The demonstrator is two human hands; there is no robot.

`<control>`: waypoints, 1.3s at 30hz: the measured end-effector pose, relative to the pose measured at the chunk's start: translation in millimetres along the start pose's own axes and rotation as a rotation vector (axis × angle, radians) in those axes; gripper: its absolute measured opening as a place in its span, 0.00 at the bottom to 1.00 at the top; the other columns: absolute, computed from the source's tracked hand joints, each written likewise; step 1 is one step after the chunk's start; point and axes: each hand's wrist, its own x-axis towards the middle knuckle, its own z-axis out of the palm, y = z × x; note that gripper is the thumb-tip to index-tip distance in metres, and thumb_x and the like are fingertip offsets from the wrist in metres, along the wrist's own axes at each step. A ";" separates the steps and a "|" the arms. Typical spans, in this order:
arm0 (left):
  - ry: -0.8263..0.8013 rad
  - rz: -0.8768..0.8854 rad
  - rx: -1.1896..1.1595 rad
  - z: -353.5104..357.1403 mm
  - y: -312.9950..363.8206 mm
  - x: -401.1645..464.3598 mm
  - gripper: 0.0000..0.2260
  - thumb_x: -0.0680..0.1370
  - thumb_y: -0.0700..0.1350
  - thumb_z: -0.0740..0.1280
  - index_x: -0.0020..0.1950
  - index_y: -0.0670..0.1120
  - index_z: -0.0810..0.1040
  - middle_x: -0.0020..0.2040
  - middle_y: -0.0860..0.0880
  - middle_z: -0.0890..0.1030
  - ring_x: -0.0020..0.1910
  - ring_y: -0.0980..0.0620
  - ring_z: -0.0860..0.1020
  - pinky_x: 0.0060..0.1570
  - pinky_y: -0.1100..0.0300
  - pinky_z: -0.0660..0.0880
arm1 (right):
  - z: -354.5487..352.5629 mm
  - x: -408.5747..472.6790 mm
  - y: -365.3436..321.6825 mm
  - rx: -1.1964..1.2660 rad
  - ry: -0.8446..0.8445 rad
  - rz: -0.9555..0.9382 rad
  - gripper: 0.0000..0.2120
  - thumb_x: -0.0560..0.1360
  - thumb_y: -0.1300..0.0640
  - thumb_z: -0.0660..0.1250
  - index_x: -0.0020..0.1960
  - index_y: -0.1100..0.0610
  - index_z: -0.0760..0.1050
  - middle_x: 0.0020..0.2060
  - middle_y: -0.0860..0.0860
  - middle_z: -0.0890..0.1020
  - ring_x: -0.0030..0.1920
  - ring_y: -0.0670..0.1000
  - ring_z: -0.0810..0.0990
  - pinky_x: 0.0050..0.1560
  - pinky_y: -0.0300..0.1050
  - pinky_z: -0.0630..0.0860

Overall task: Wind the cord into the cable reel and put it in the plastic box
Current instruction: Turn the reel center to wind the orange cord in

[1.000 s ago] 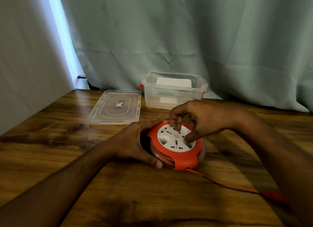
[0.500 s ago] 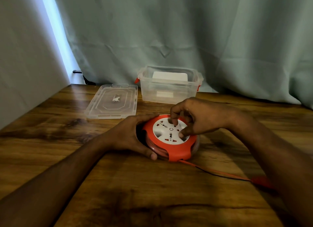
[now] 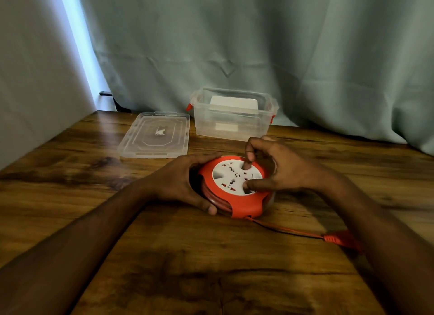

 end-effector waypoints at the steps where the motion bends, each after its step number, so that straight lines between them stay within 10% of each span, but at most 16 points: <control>1: -0.002 -0.002 -0.001 -0.1 -0.1 0.2 0.60 0.55 0.64 0.83 0.82 0.57 0.59 0.77 0.60 0.68 0.73 0.62 0.68 0.69 0.69 0.67 | 3.6 -1.7 -0.2 -0.017 0.032 0.010 0.25 0.60 0.33 0.78 0.48 0.41 0.70 0.48 0.41 0.77 0.50 0.43 0.77 0.48 0.50 0.80; 7: 0.019 0.009 -0.012 -0.2 -4.1 -0.9 0.58 0.57 0.58 0.86 0.82 0.56 0.60 0.73 0.65 0.68 0.66 0.75 0.67 0.61 0.80 0.66 | 19.9 -0.4 -13.8 -0.129 0.148 0.091 0.27 0.58 0.27 0.73 0.35 0.50 0.71 0.32 0.46 0.79 0.35 0.46 0.77 0.31 0.49 0.74; 13: 0.011 0.000 -0.011 -0.5 -3.8 0.3 0.57 0.57 0.60 0.85 0.81 0.56 0.60 0.74 0.64 0.69 0.71 0.68 0.68 0.67 0.73 0.67 | 21.0 -0.4 -23.5 -0.207 0.128 0.213 0.29 0.60 0.29 0.74 0.28 0.53 0.68 0.22 0.46 0.72 0.26 0.44 0.71 0.28 0.41 0.64; 27: 0.003 0.007 -0.030 1.4 1.8 -0.7 0.58 0.54 0.69 0.82 0.80 0.60 0.60 0.71 0.69 0.69 0.69 0.70 0.70 0.65 0.73 0.69 | 46.2 9.8 -44.7 -0.365 0.303 0.236 0.24 0.69 0.30 0.68 0.36 0.52 0.78 0.36 0.46 0.82 0.39 0.48 0.81 0.40 0.45 0.78; 32: 0.010 0.022 -0.024 1.5 0.6 -0.9 0.54 0.57 0.63 0.84 0.77 0.64 0.60 0.67 0.74 0.70 0.68 0.72 0.70 0.63 0.76 0.68 | 20.9 8.3 -31.2 -0.214 0.142 0.084 0.10 0.70 0.45 0.76 0.44 0.43 0.76 0.37 0.40 0.81 0.36 0.39 0.76 0.33 0.40 0.68; 39: -0.015 -0.024 0.037 -1.5 0.0 1.5 0.60 0.55 0.67 0.82 0.82 0.59 0.57 0.77 0.63 0.65 0.74 0.64 0.65 0.72 0.66 0.66 | -6.6 -0.6 -3.7 -0.052 -0.117 0.024 0.25 0.67 0.42 0.79 0.60 0.38 0.74 0.52 0.31 0.80 0.47 0.29 0.76 0.39 0.25 0.71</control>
